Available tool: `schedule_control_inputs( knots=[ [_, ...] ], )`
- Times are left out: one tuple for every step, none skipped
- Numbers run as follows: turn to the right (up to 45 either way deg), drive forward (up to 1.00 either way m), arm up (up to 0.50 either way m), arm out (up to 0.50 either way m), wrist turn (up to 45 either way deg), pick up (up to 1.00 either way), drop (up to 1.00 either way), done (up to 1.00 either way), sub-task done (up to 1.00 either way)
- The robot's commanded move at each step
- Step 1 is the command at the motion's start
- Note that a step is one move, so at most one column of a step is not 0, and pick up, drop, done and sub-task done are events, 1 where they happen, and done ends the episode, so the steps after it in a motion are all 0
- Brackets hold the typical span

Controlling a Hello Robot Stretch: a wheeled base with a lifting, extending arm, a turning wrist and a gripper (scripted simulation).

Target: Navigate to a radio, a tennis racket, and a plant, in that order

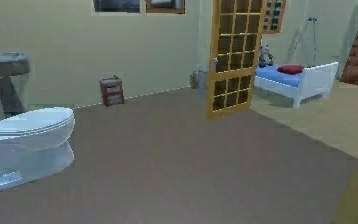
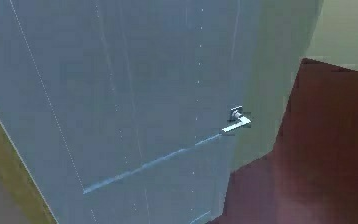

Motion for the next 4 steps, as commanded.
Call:
schedule_control_inputs(
  knots=[
    [9.0,0.00,0.00,0.00,0.0,0.00,0.00,0.00,0.00],
    [0.0,0.60,0.00,0.00,0.0,0.00,0.00,0.00,0.00],
    [-9.0,0.00,0.00,0.00,0.0,0.00,0.00,0.00,0.00],
    [0.0,0.30,0.00,0.00,0.0,0.00,0.00,0.00,0.00]
  ],
)
